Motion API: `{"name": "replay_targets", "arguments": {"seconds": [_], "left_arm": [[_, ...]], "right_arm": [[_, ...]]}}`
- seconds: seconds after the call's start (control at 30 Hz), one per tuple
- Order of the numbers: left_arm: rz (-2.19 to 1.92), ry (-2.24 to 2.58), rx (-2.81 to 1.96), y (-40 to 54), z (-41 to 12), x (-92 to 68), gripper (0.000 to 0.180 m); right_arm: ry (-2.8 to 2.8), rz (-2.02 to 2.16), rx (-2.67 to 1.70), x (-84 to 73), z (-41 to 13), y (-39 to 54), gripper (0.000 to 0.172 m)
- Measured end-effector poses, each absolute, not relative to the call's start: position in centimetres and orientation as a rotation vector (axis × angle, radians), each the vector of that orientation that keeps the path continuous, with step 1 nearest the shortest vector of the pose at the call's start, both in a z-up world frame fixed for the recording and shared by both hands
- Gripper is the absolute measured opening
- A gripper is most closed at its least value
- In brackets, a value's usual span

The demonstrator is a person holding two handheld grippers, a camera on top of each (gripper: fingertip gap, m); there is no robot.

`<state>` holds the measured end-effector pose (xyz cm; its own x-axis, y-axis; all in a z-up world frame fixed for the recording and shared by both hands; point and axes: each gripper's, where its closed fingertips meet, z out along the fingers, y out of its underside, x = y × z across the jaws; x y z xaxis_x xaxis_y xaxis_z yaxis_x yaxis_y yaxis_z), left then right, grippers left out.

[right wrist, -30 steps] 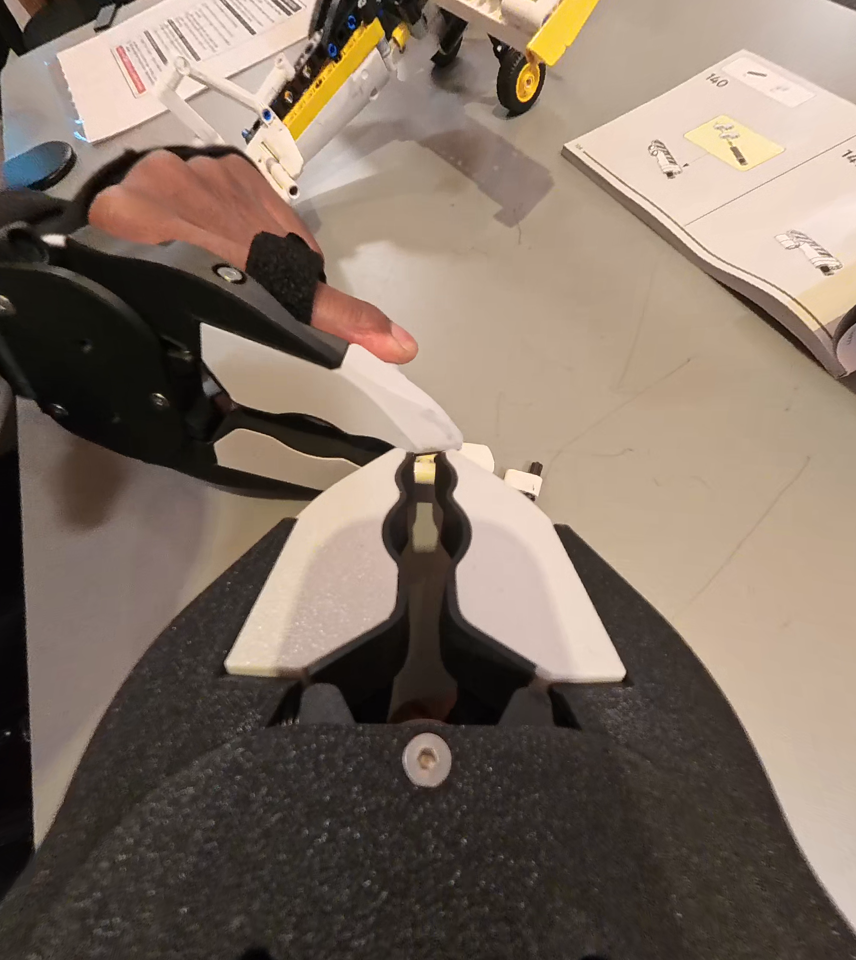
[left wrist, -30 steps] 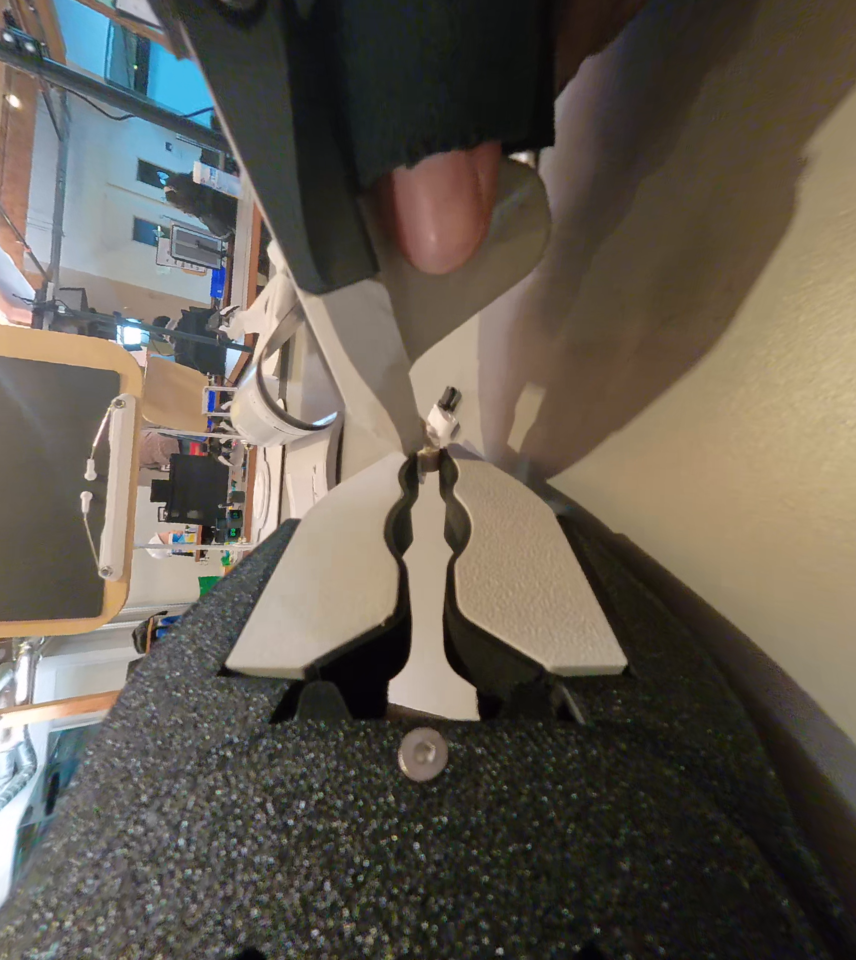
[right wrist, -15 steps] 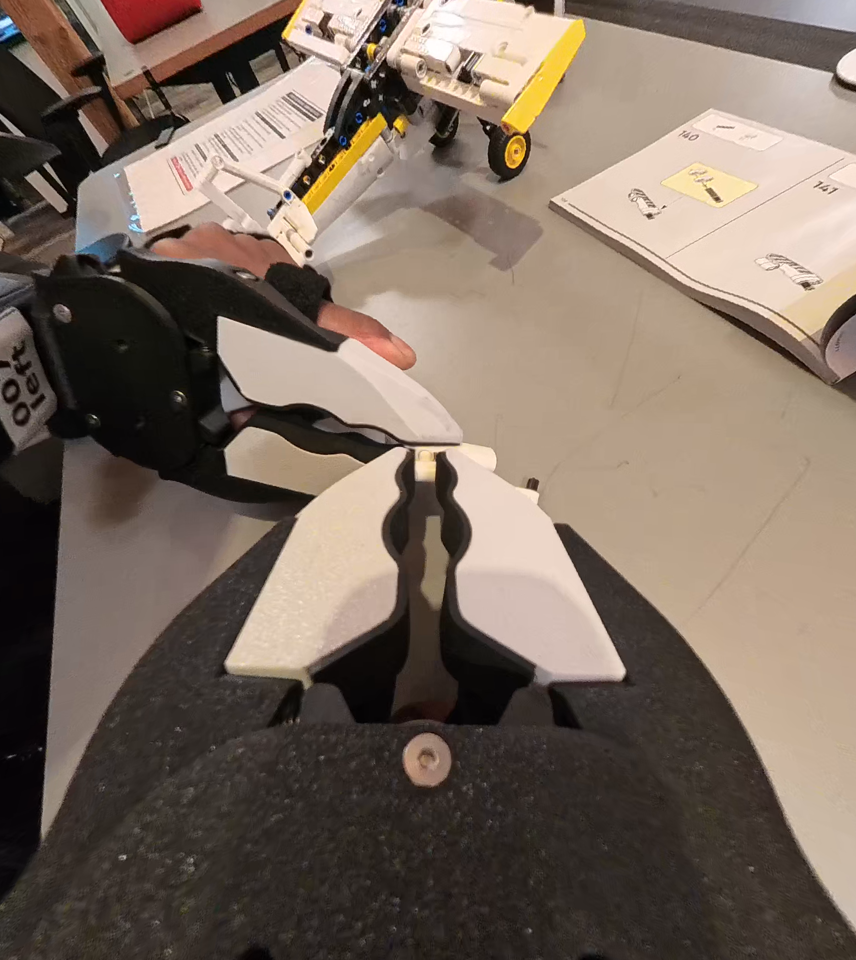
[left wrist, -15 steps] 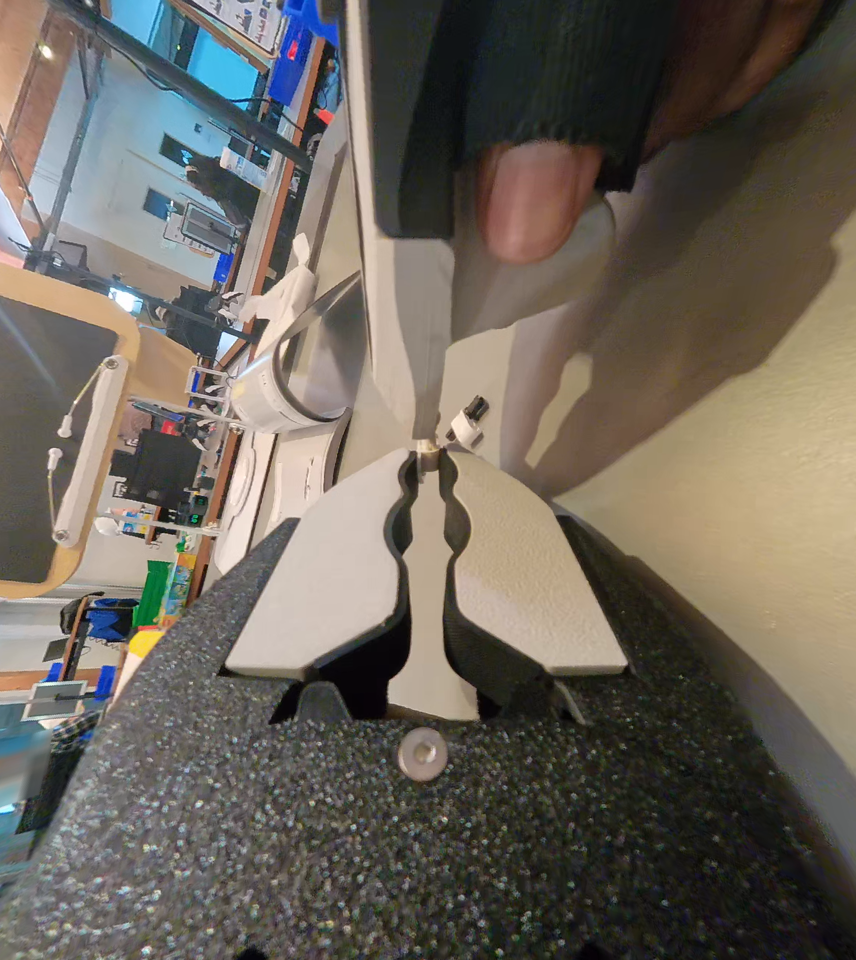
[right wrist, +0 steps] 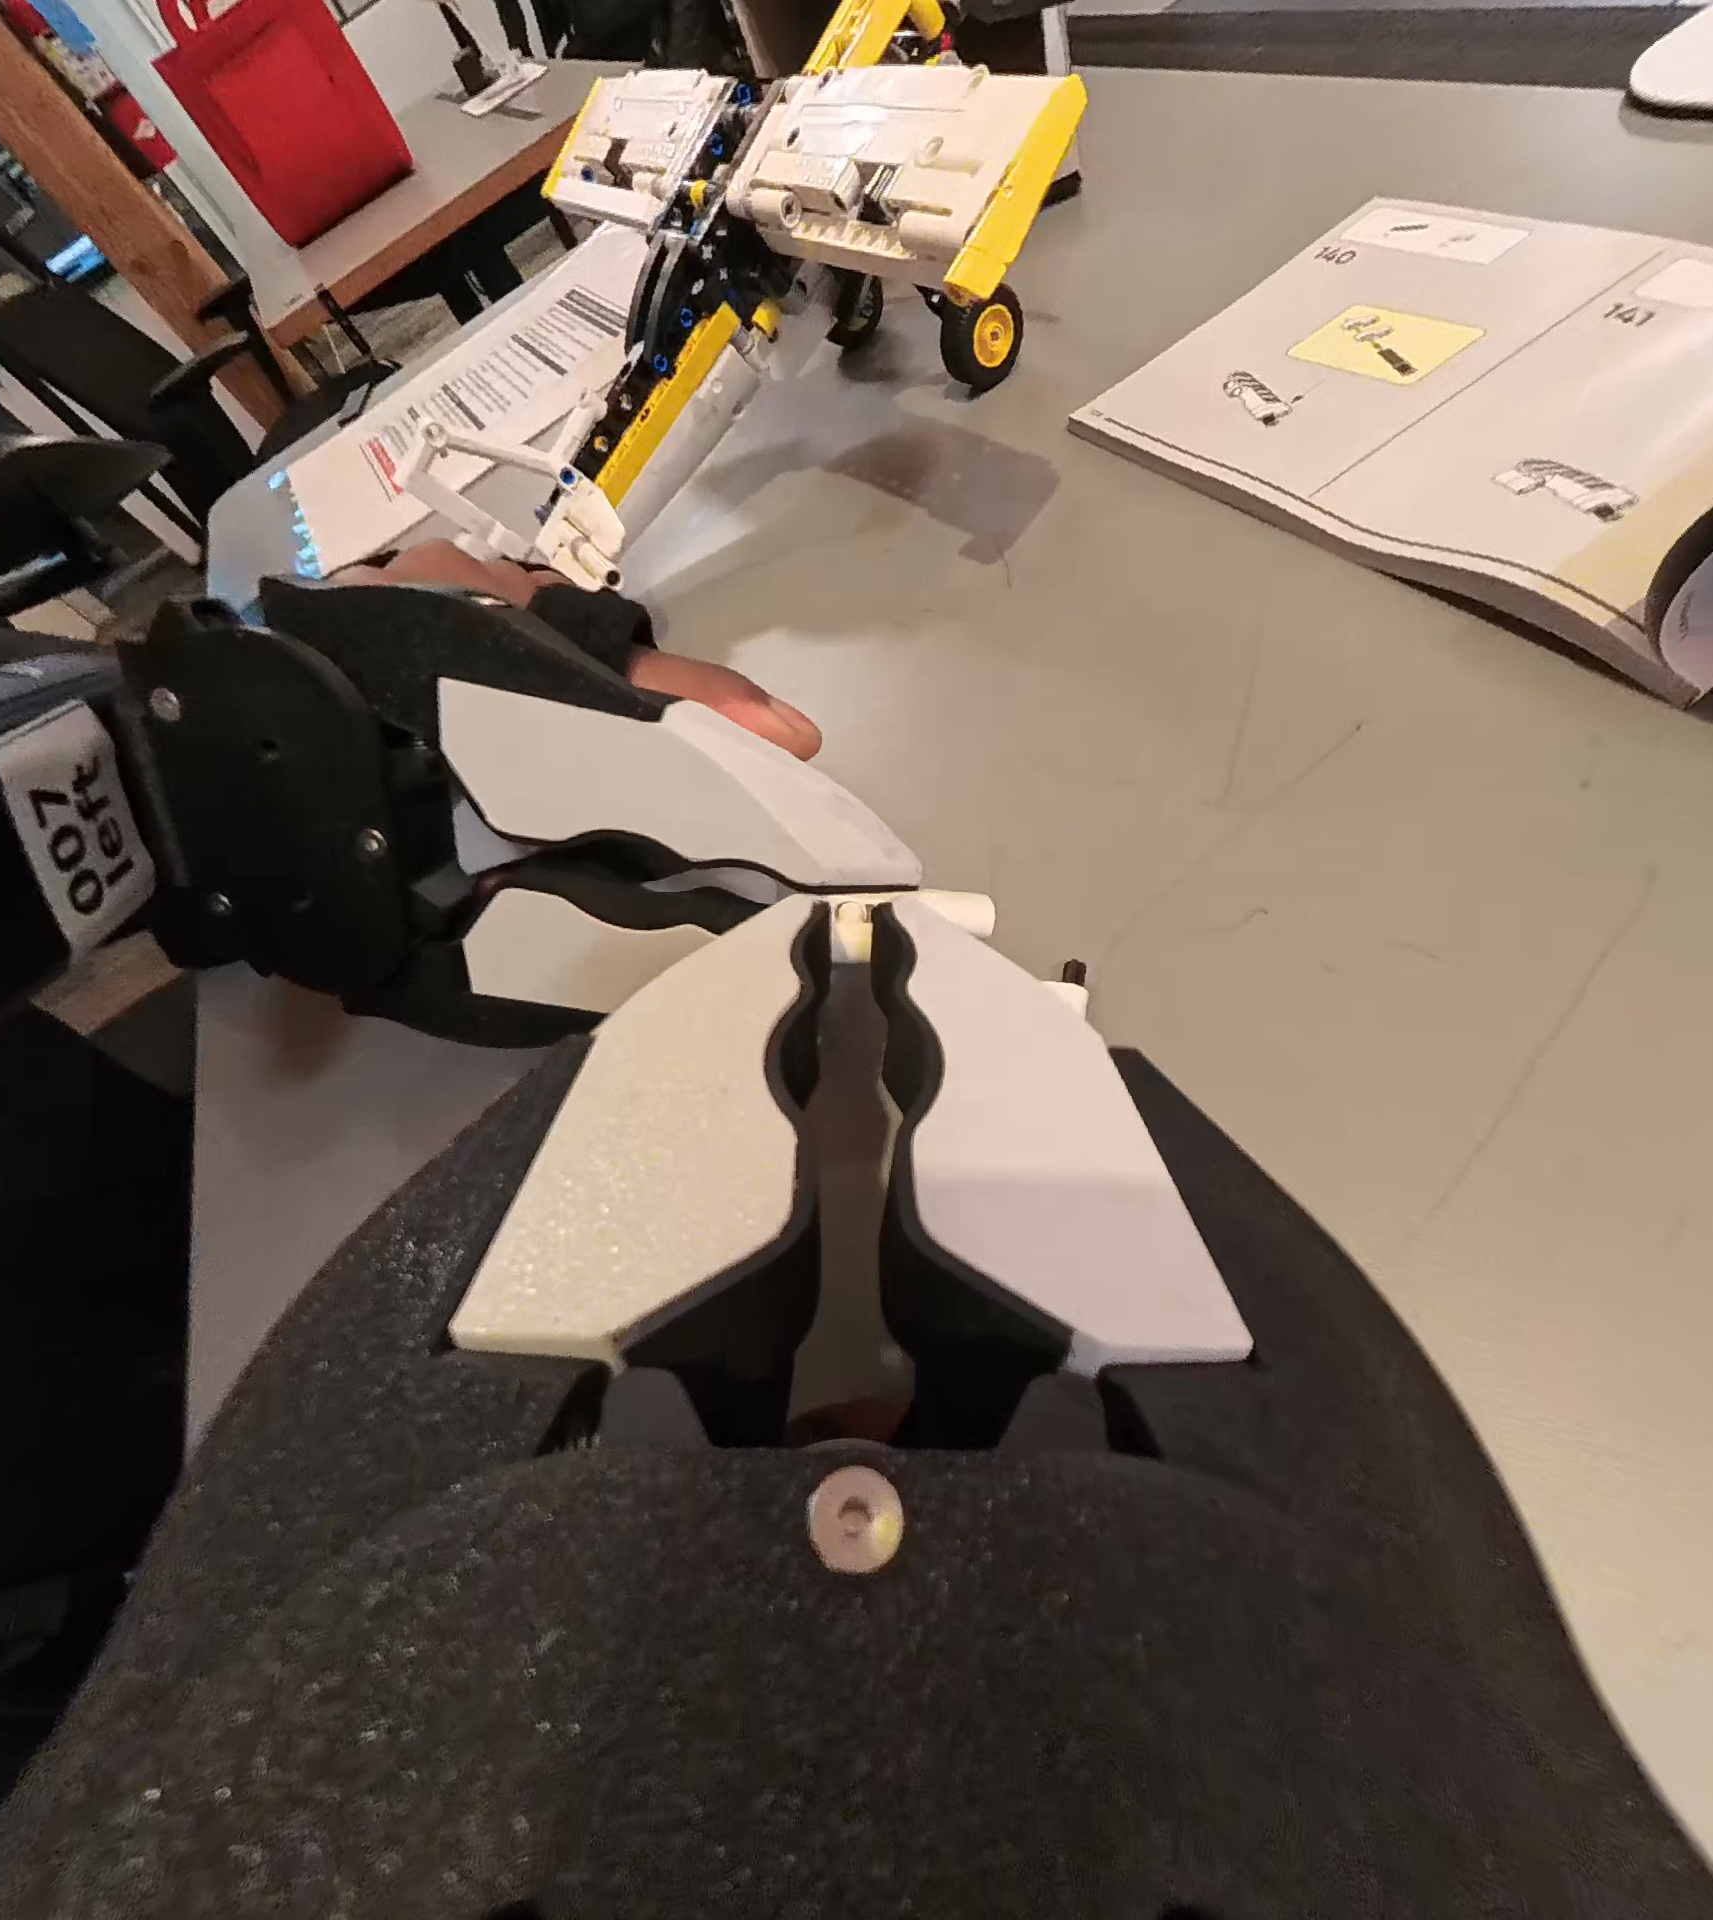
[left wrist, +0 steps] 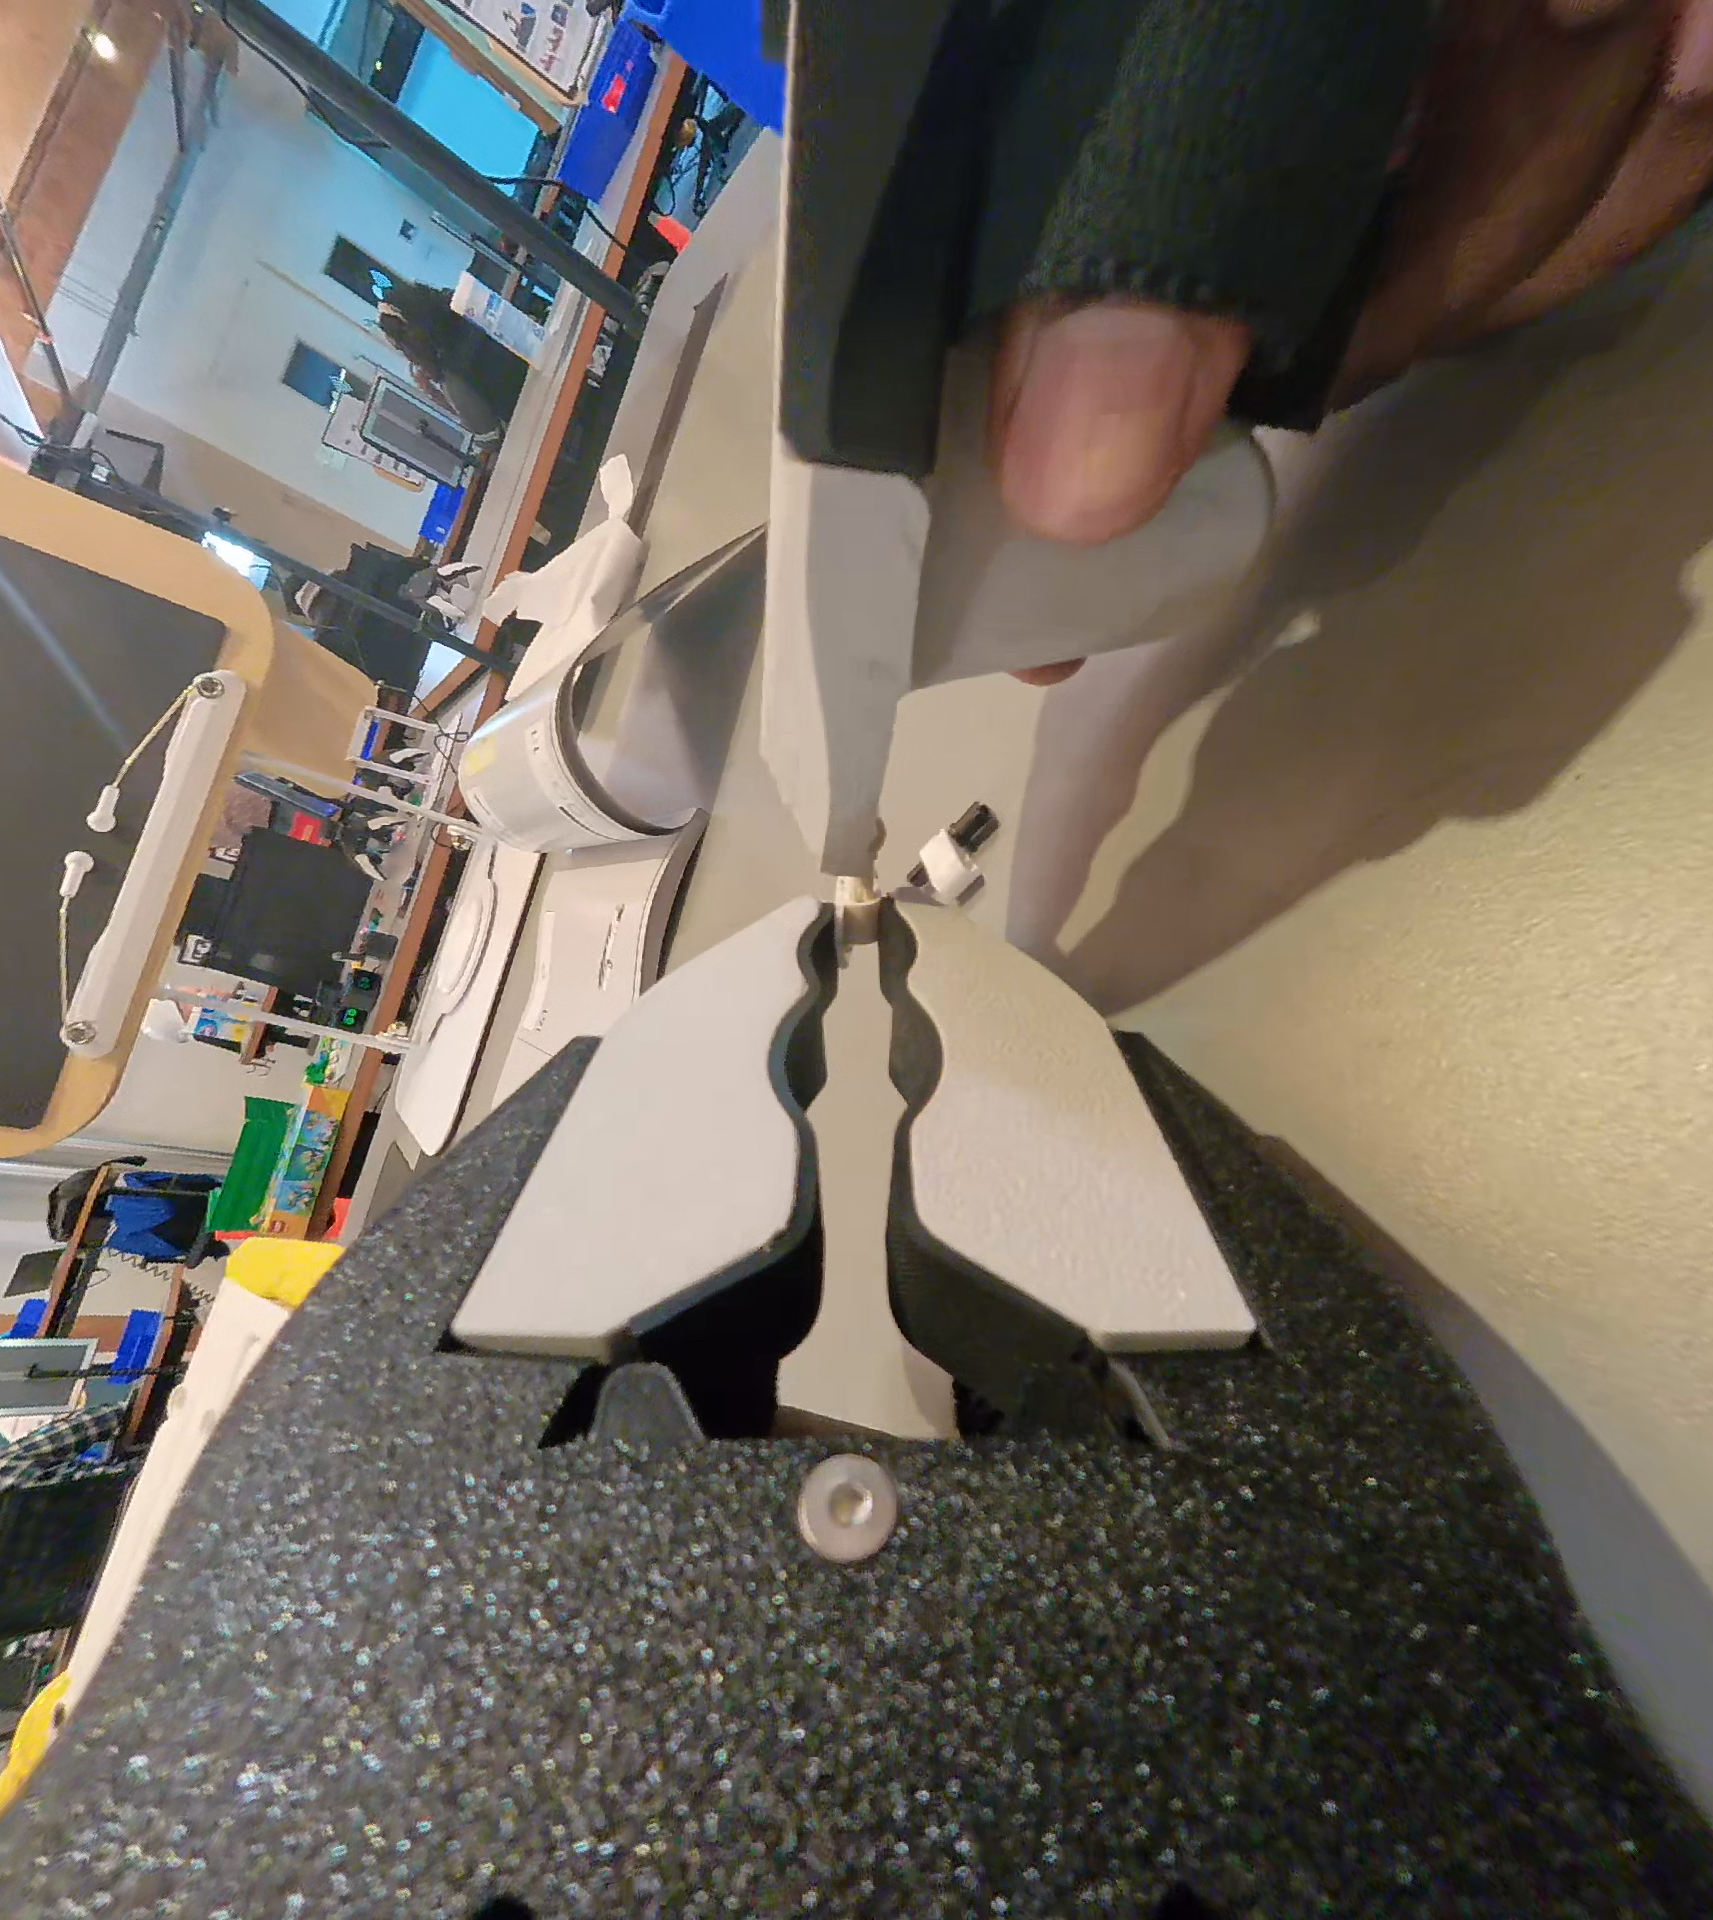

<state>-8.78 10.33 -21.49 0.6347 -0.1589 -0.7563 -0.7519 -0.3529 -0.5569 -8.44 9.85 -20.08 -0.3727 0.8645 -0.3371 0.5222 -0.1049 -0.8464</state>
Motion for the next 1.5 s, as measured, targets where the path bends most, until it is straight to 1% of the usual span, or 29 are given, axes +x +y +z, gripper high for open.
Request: {"name": "replay_targets", "arguments": {"seconds": [0.1,0.23,0.53,0.73,0.93,1.07,1.3,1.5], "left_arm": [[0.769,0.725,-1.848,10.3,-21.3,-8.9,0.007],[0.775,0.724,-1.841,10.3,-21.2,-8.9,0.007],[0.692,0.707,-1.847,10.1,-21.0,-8.8,0.007],[0.625,0.689,-1.835,10.0,-20.6,-8.6,0.007],[0.696,0.671,-1.814,10.0,-20.0,-9.1,0.007],[0.730,0.691,-1.804,10.0,-20.0,-9.2,0.007],[0.886,0.761,-1.762,10.0,-19.8,-9.4,0.007],[0.992,0.855,-1.748,10.0,-20.4,-9.2,0.007]], "right_arm": [[-1.792,1.554,-1.612,-8.5,-19.9,9.8,0.007],[-1.784,1.537,-1.595,-8.5,-19.8,9.8,0.007],[-1.875,1.282,-1.284,-8.5,-19.6,9.7,0.007],[-1.907,1.318,-1.260,-8.3,-19.4,9.5,0.007],[-1.823,1.443,-1.423,-8.5,-19.2,9.4,0.007],[-1.819,1.389,-1.403,-8.5,-19.2,9.4,0.007],[-1.778,1.453,-1.503,-8.5,-19.2,9.4,0.007],[-1.829,1.267,-1.408,-8.4,-19.5,9.5,0.007]]}}
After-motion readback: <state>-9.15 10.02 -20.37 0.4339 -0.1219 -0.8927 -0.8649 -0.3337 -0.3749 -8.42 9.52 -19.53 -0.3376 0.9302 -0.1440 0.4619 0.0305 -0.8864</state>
